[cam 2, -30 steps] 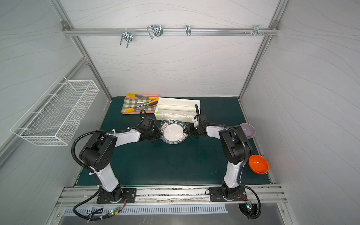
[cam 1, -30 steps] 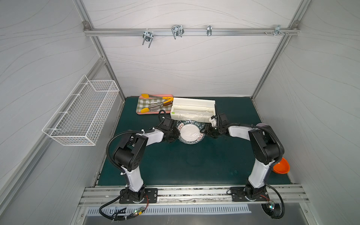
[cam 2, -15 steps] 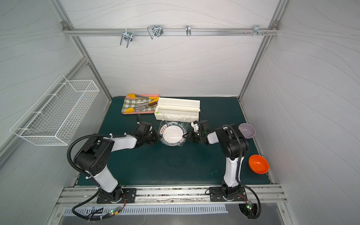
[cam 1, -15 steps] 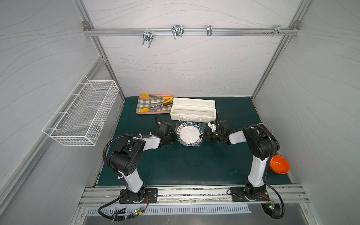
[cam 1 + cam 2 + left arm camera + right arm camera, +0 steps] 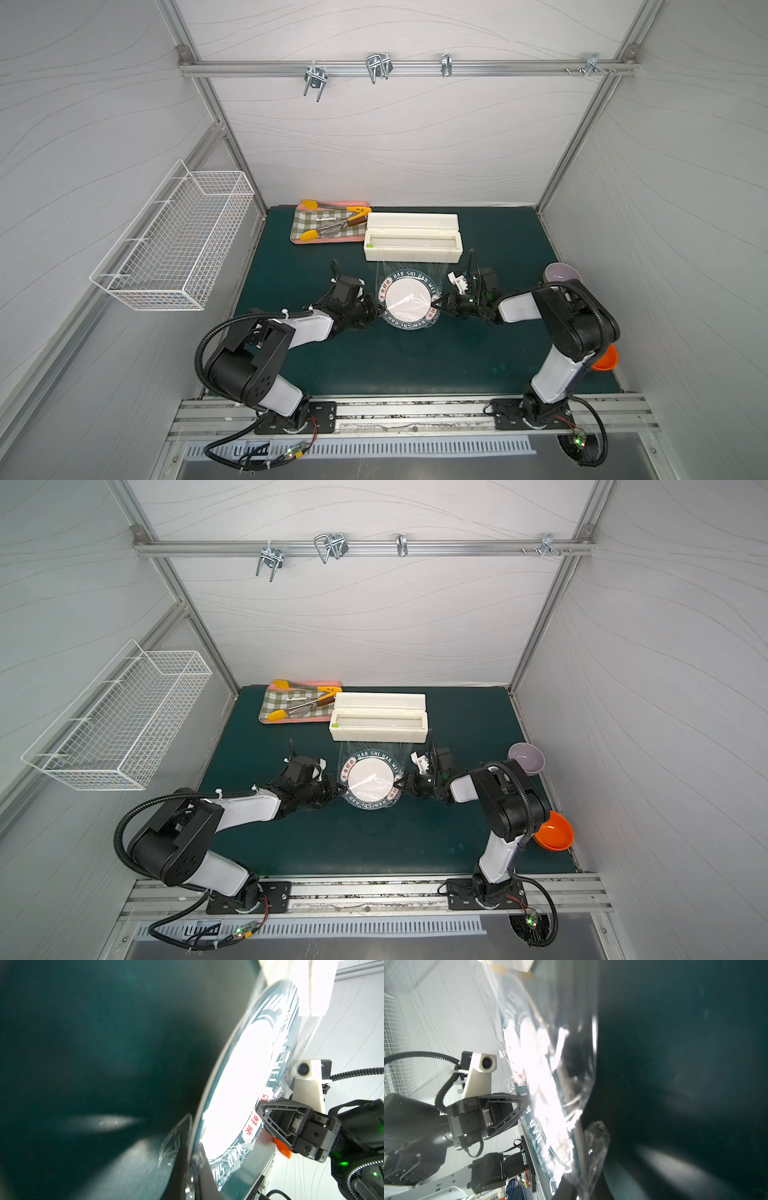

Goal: Wrap the plate with plastic wrap
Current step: Pull the plastic wrap from the plastic wrap cutting box.

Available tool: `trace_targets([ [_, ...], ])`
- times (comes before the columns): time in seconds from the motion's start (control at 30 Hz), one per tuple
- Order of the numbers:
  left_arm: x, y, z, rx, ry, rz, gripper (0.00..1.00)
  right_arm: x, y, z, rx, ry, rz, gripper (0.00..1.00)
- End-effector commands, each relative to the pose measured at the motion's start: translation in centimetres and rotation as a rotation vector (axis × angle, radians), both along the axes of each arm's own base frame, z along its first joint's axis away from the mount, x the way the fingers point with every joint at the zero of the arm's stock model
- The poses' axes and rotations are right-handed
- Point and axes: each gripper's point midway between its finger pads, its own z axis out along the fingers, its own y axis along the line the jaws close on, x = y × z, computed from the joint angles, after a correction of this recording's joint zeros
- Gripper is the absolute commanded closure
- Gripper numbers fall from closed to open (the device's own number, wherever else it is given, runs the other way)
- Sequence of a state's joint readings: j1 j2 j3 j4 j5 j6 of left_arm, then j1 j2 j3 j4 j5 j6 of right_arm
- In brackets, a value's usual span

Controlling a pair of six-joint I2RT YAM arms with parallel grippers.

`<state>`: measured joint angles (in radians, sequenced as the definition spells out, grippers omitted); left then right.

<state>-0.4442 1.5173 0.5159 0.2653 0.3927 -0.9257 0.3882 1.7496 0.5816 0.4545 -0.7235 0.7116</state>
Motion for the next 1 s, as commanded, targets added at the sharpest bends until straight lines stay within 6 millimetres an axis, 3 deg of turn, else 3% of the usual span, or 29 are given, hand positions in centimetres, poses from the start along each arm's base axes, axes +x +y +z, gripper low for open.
trace_targets([
  [0.0, -1.4, 2.3, -3.3, 0.105, 0.077, 0.044, 1.0, -1.4, 0.1, 0.7, 0.011, -0.041, 0.065, 0.96],
  [0.13, -2.0, 2.1, -3.8, 0.114, 0.087, 0.027, 0.99, -2.1, 0.1, 0.3, 0.005, -0.036, 0.079, 0.97],
  [0.3, -2.6, 3.0, -3.6, 0.147, 0.099, 0.031, 0.66, -2.4, -0.1, 0.6, -0.008, -0.042, 0.096, 1.0],
  [0.4, -1.7, 4.9, -1.1, 0.197, 0.053, 0.066, 0.38, -2.6, -0.1, 0.8, 0.0, -0.042, 0.112, 1.0],
  [0.5, 0.7, 6.5, 3.2, 0.301, -0.047, 0.063, 0.24, -2.8, -0.1, 0.9, 0.006, -0.041, 0.121, 1.0],
  [0.63, 4.8, 7.8, 7.0, 0.475, -0.101, 0.019, 0.3, -2.9, 0.1, 0.9, 0.017, -0.027, 0.133, 1.0],
  [0.83, 10.9, 6.9, 8.6, 0.844, -0.193, -0.263, 0.26, -2.7, 0.3, 0.9, 0.012, -0.014, 0.145, 1.0],
  [0.97, 14.7, 8.3, 9.2, 0.829, -0.133, -0.138, 0.27, -2.6, 0.2, 0.9, 0.003, -0.02, 0.148, 1.0],
])
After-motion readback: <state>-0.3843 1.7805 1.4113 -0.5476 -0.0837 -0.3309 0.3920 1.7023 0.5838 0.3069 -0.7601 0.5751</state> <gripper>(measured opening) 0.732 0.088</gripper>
